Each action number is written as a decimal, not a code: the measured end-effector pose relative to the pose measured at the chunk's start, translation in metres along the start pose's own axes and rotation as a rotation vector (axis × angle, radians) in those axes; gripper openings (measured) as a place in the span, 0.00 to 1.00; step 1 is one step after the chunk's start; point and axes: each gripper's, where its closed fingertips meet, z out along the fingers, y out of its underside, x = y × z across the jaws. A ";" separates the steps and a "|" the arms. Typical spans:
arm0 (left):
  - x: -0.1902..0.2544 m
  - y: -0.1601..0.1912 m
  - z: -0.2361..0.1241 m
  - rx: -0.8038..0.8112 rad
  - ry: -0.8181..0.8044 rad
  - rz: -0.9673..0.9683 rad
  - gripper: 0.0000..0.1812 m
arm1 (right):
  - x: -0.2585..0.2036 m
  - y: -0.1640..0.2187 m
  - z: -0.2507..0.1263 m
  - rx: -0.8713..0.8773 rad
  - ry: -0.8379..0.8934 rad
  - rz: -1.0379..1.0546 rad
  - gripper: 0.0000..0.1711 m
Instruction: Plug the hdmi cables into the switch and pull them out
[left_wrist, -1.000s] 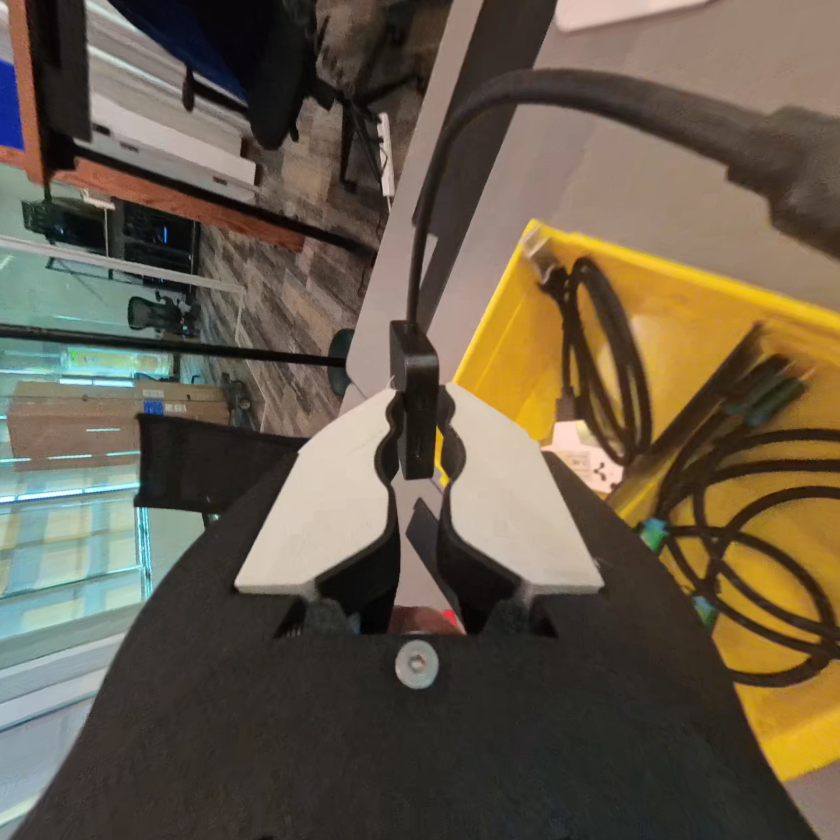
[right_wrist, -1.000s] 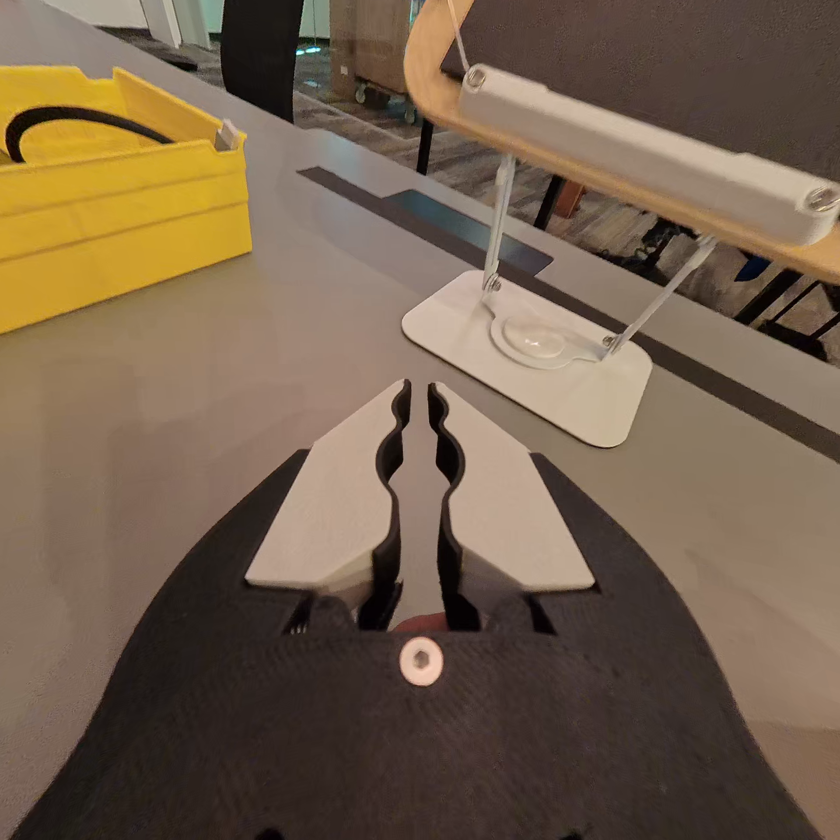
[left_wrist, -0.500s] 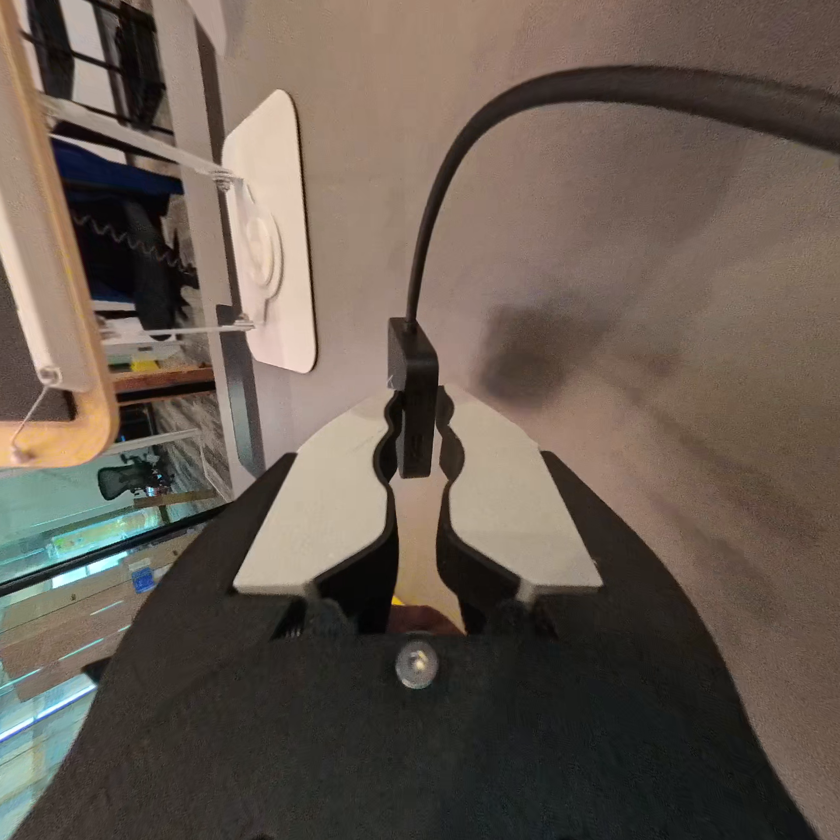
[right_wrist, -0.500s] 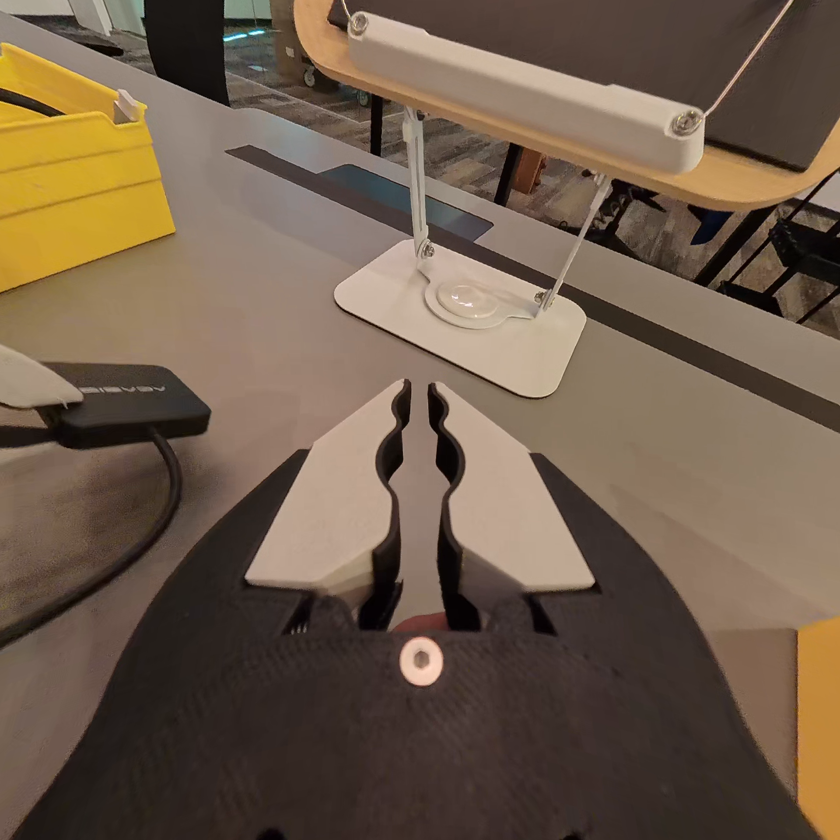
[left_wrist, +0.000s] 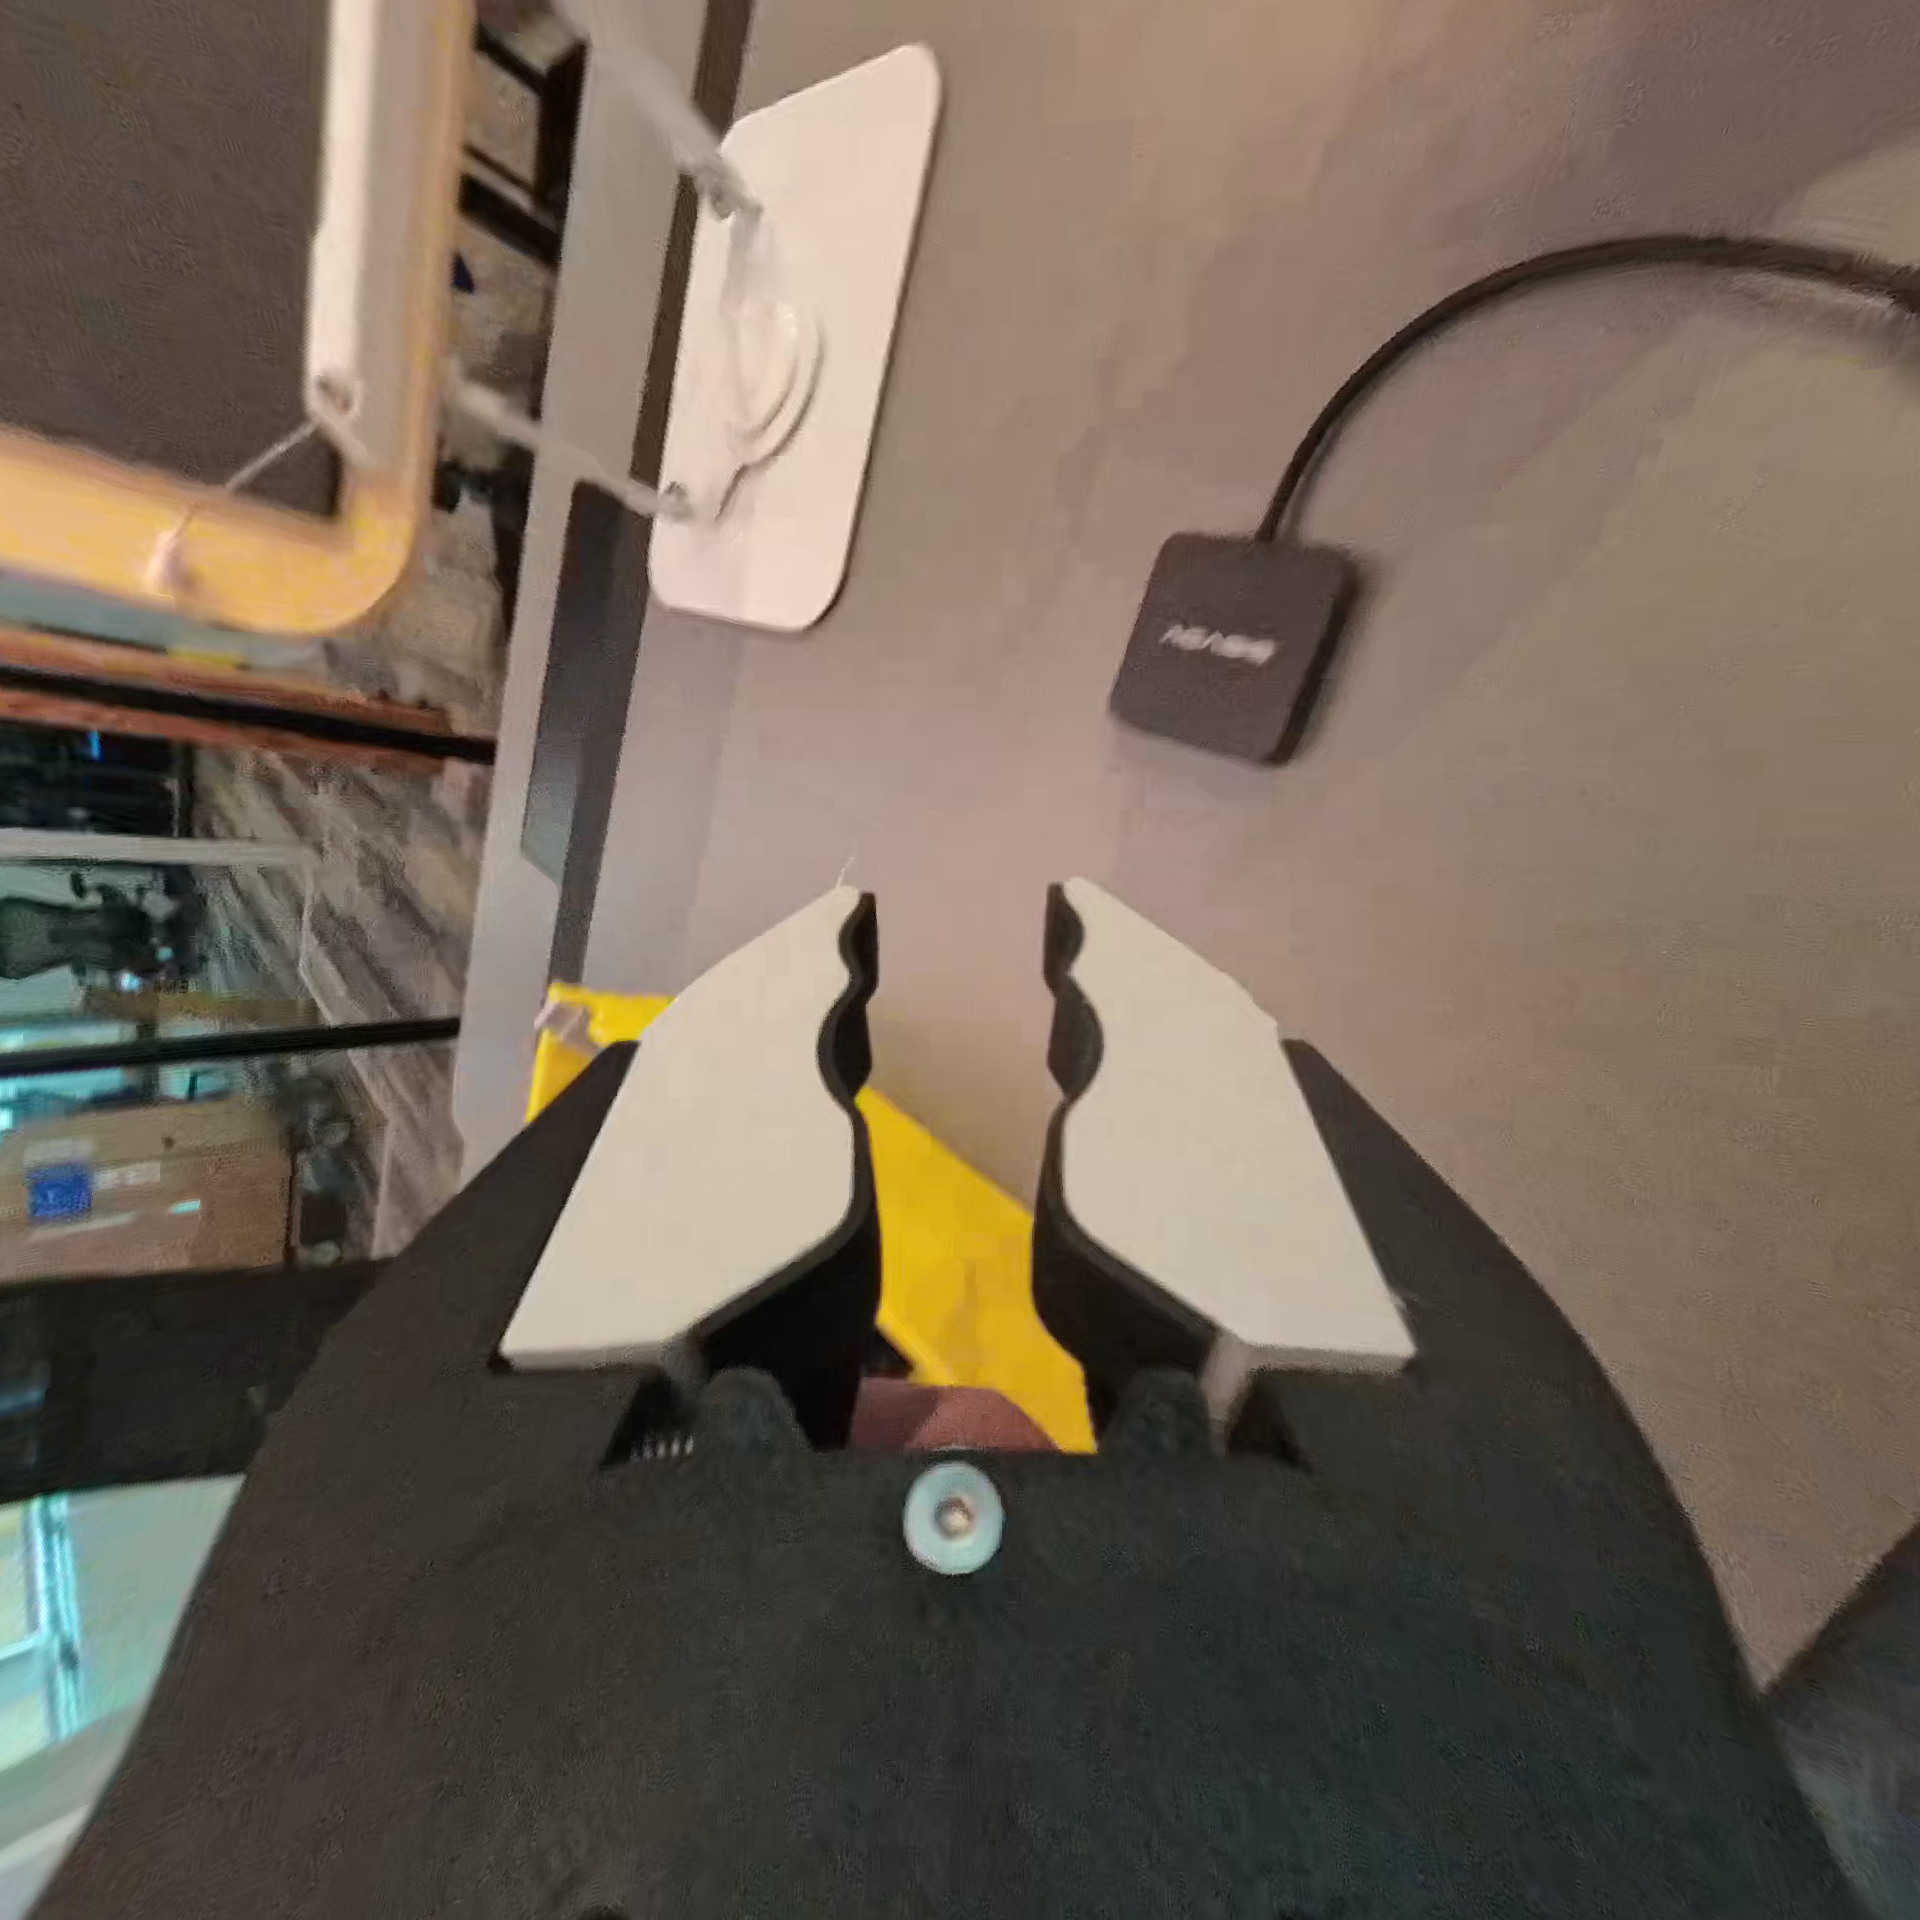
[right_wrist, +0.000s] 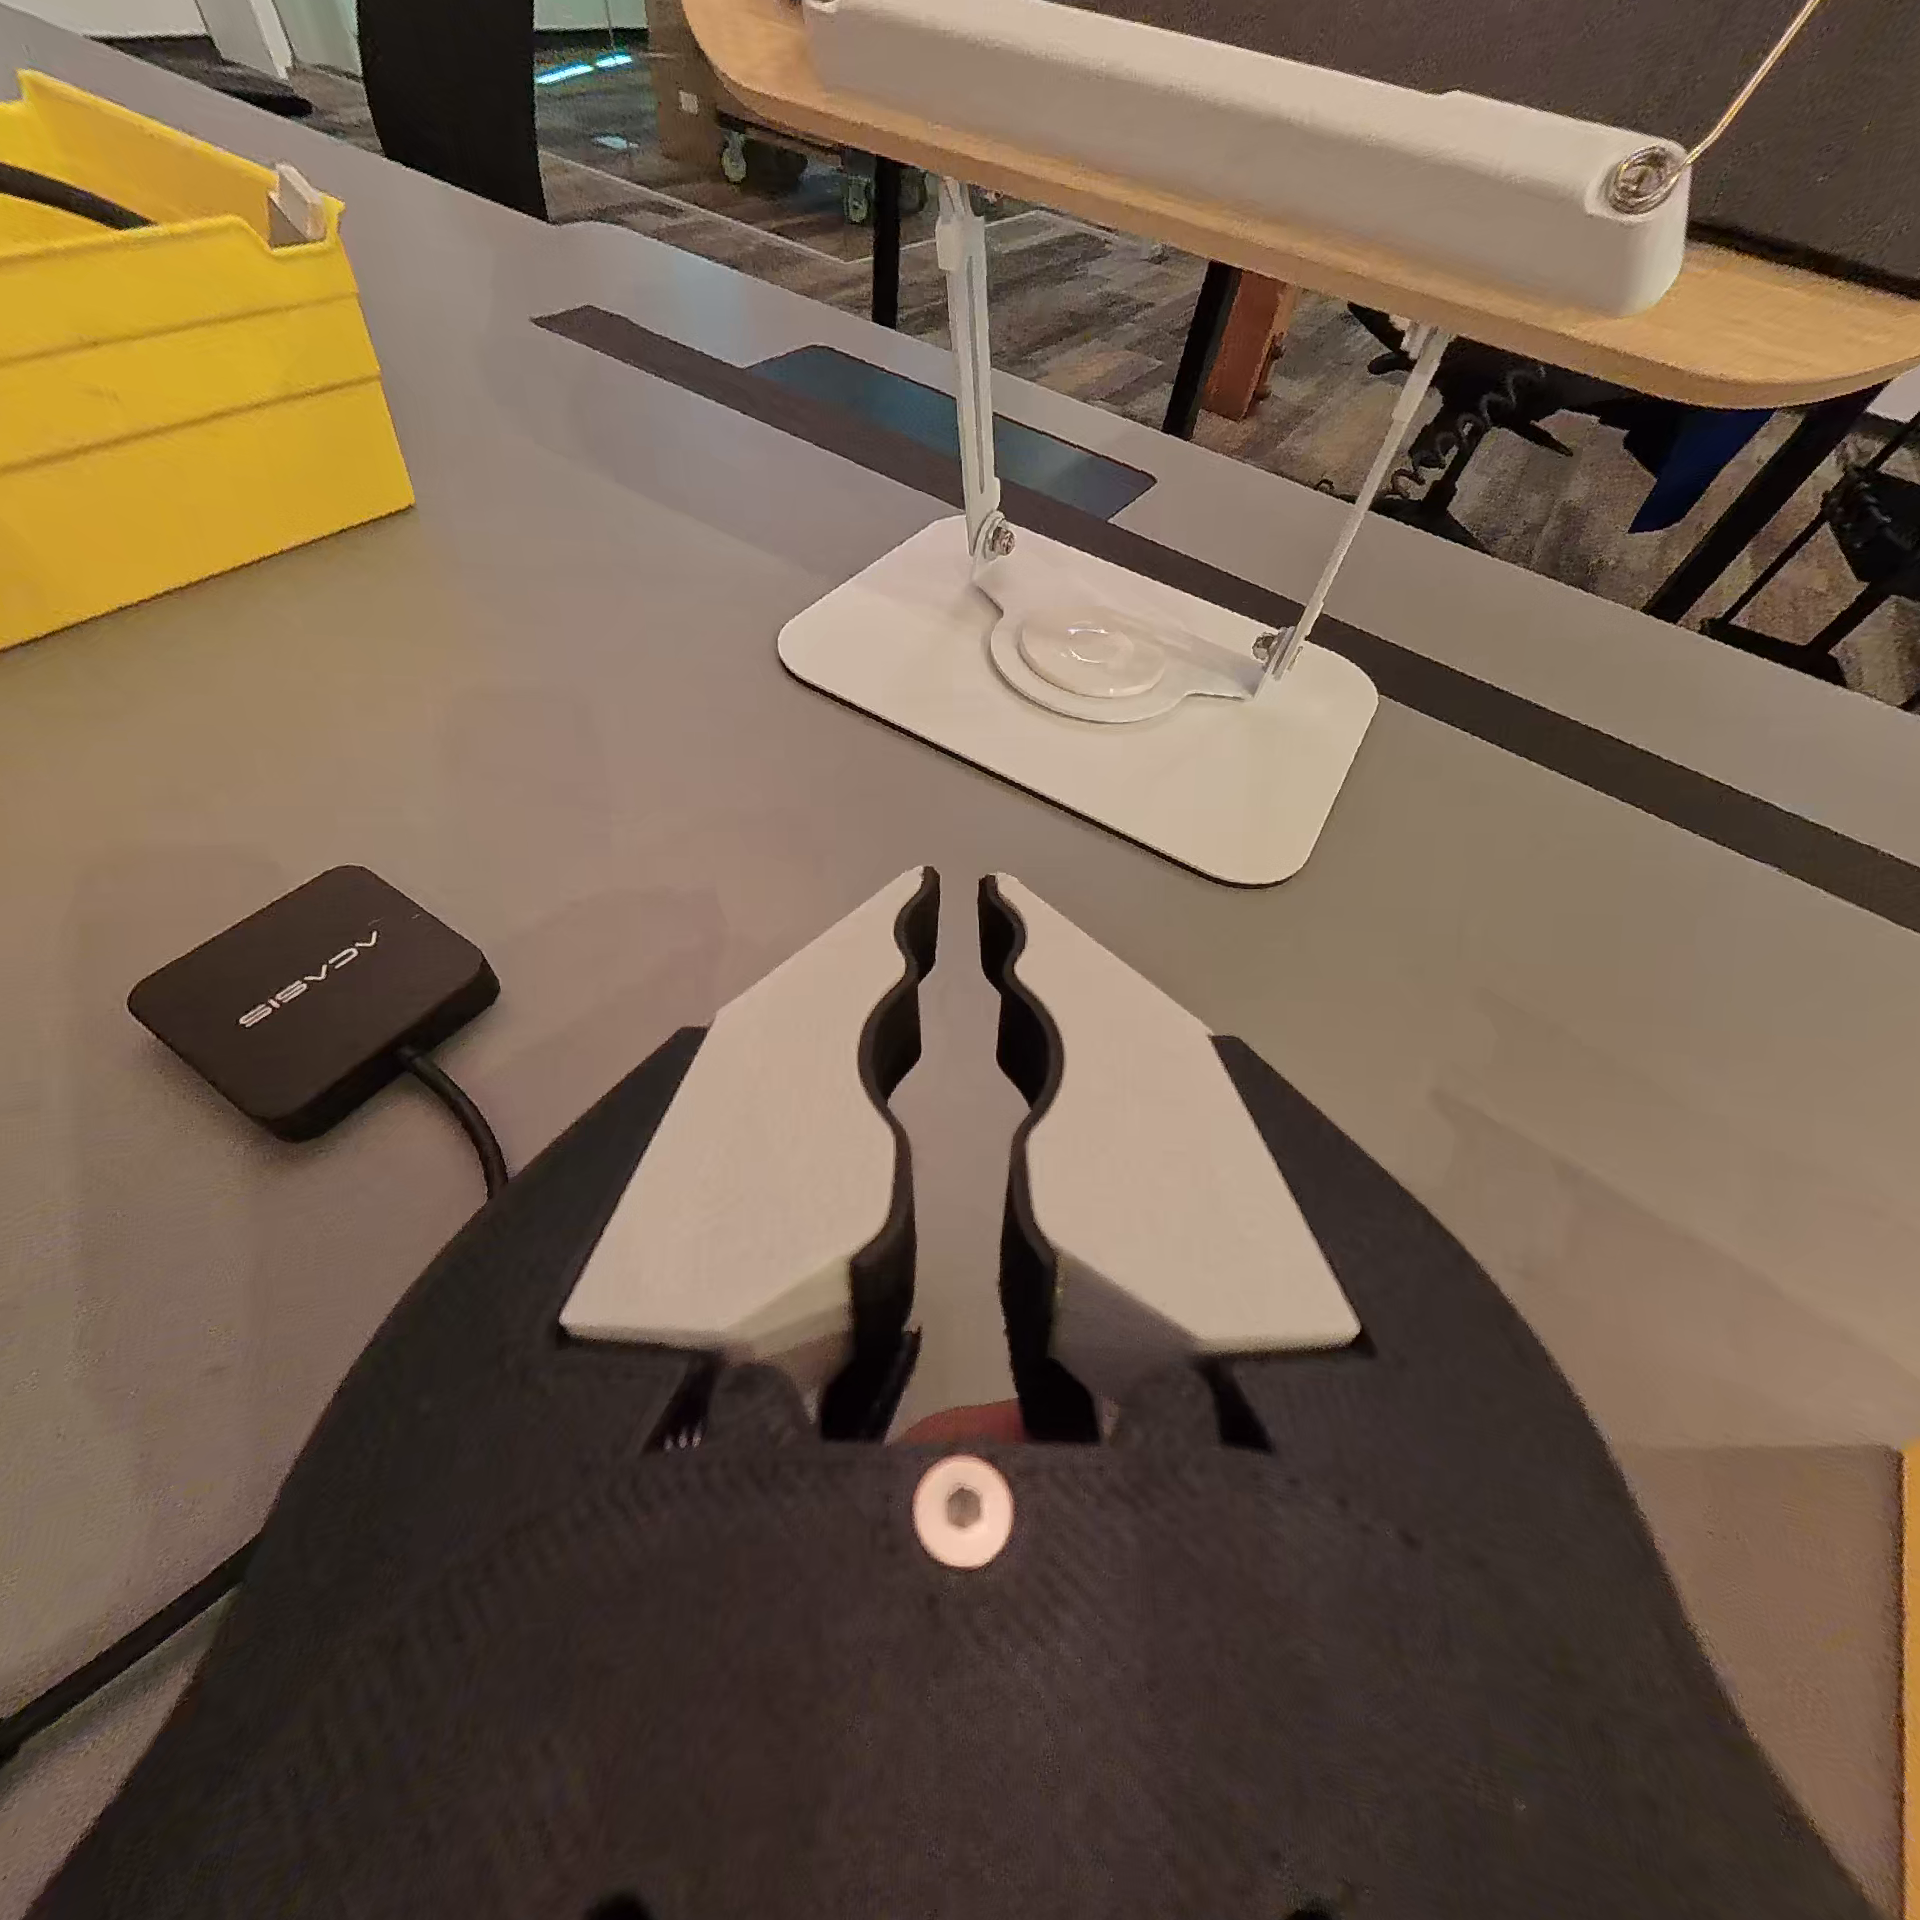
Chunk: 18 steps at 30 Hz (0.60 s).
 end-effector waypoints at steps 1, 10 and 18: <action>-0.018 0.022 -0.013 -0.033 -0.024 -0.022 0.16 | 0.000 -0.001 0.000 0.002 -0.003 0.004 0.03; -0.035 0.240 0.003 -0.463 0.179 -0.335 0.16 | -0.024 -0.002 0.009 -0.012 -0.048 -0.033 0.03; -0.028 0.272 0.022 -0.493 0.209 -0.469 0.04 | -0.026 -0.006 0.007 -0.004 -0.052 -0.044 0.03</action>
